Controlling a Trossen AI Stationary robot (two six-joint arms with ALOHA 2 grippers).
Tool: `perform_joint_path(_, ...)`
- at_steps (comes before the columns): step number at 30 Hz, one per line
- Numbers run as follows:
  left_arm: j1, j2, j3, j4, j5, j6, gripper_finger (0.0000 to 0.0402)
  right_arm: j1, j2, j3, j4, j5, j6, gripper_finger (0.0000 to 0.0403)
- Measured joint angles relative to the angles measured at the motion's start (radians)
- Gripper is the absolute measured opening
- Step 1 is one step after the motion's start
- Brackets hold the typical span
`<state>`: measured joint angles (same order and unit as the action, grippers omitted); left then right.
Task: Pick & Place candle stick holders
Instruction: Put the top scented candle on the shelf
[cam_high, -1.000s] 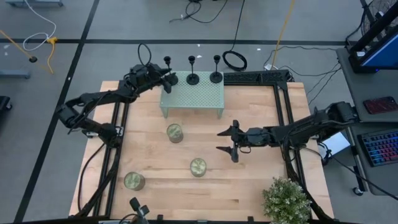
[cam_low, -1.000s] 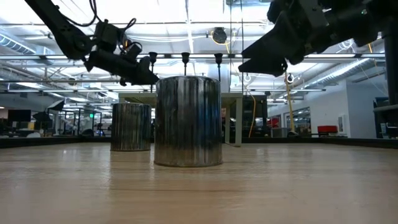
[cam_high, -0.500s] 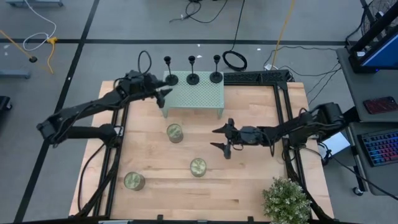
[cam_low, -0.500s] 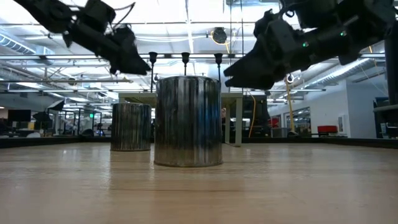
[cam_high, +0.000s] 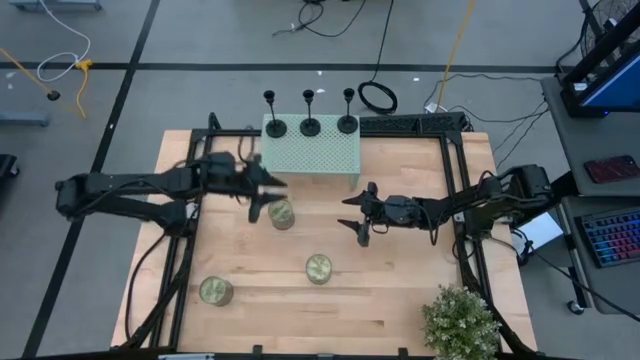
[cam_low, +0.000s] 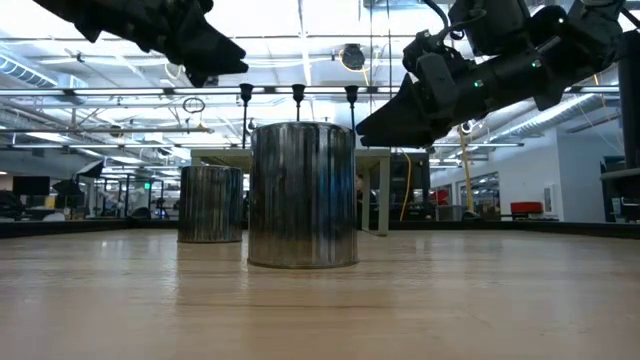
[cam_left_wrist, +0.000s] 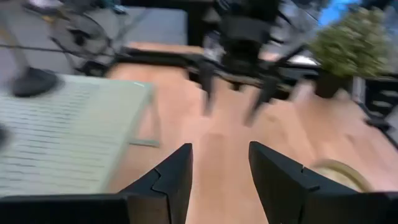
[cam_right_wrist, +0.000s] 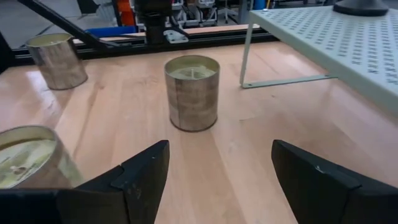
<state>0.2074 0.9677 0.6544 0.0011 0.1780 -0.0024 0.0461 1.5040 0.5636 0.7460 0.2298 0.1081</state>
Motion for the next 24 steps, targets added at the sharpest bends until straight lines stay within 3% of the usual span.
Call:
perform_joint_path(10, -0.268, 0.184, 0.043, -0.046, -0.194, -0.086, 0.0161, -0.007, -0.001, 0.001, 0.052, 0.0, -0.043, 0.0274)
perform_joint_path(17, -0.336, 0.273, 0.111, -0.207, -0.229, -0.158, 0.0161, 0.001, -0.001, 0.001, 0.041, 0.0, -0.042, 0.0274)
perform_joint_path(24, -0.343, 0.34, 0.108, -0.334, -0.412, -0.221, 0.0161, 0.019, -0.001, 0.001, 0.039, 0.0, -0.043, 0.0274)
